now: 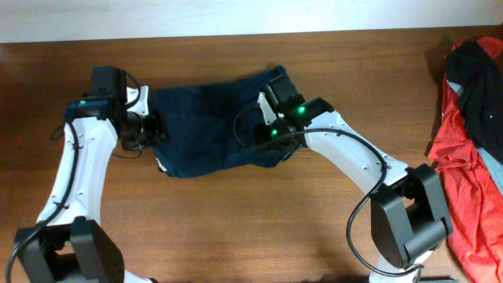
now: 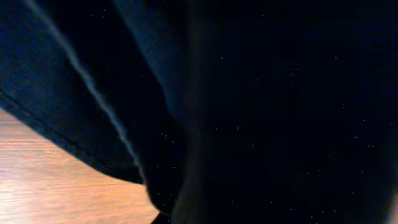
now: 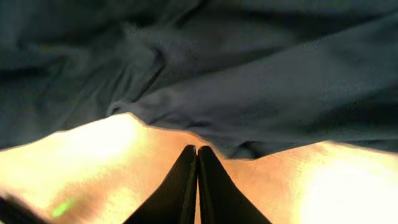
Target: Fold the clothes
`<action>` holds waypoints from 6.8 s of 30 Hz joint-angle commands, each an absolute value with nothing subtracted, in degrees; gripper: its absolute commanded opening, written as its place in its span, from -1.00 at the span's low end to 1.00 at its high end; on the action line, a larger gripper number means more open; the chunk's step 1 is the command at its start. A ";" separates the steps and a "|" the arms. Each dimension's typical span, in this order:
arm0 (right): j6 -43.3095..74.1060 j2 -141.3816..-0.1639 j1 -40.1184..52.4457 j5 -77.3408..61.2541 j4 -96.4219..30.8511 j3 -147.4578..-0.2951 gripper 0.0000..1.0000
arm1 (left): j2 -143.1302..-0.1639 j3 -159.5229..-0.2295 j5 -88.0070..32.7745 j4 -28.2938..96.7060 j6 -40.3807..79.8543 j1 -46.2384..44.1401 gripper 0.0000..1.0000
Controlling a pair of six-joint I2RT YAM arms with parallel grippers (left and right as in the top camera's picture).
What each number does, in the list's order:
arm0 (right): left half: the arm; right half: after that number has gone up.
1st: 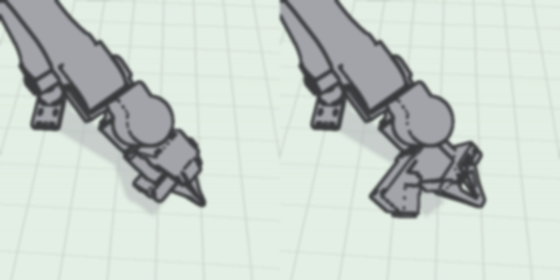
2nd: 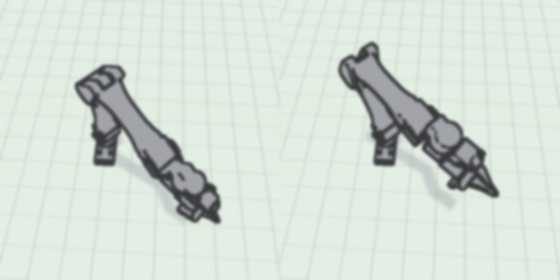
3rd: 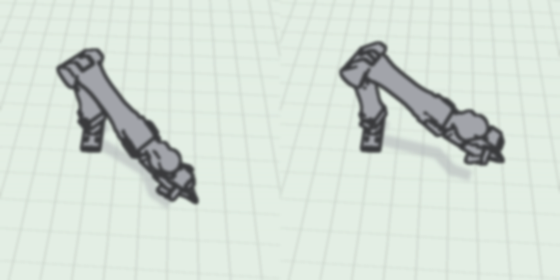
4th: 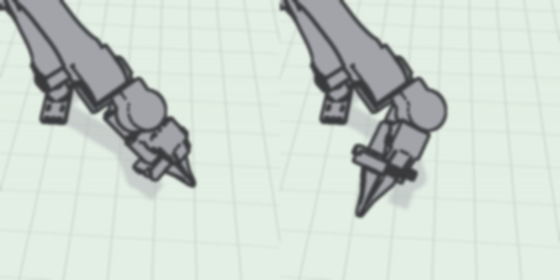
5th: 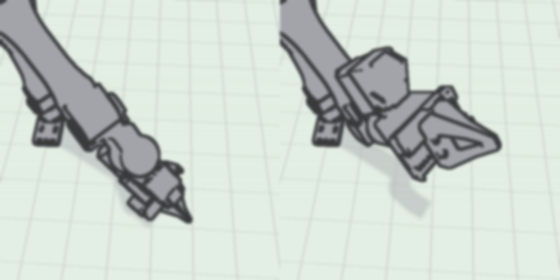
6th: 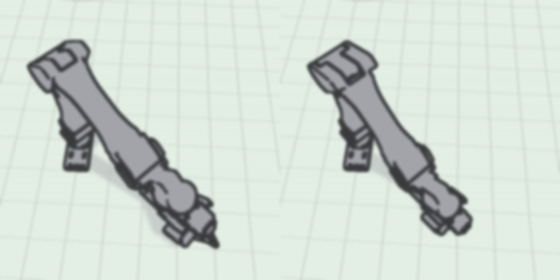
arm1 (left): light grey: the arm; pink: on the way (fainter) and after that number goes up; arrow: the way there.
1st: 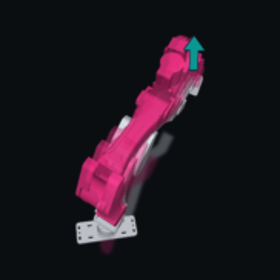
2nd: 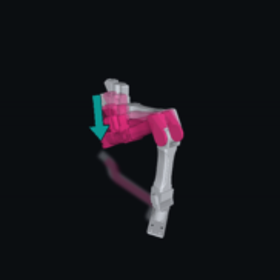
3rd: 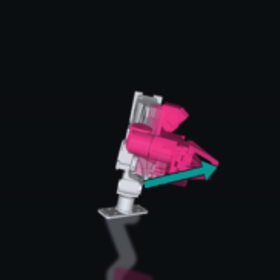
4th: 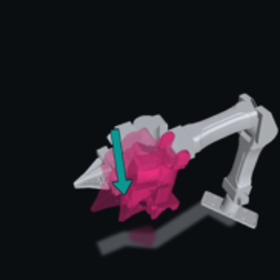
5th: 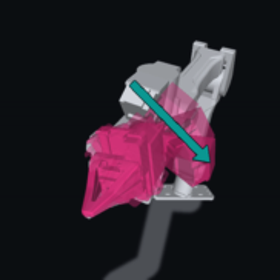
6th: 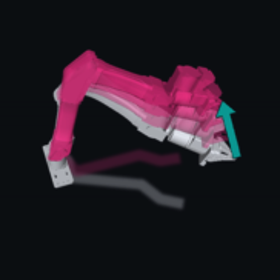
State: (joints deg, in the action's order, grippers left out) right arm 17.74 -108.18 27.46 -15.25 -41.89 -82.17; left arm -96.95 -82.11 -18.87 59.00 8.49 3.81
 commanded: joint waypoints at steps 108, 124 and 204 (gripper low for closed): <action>22.79 -104.71 24.99 -20.32 -32.86 -82.41 -0.91 | -95.88 -94.98 -10.61 59.44 15.38 -11.70 -0.99; 22.72 -99.68 8.95 -17.28 -50.17 -82.41 -0.92 | -95.88 -94.98 22.44 58.85 20.16 -30.00 -0.99; 18.87 -100.86 -9.39 -17.41 -43.94 -64.40 -0.90 | -113.51 -94.98 8.03 44.36 26.09 -46.35 -0.63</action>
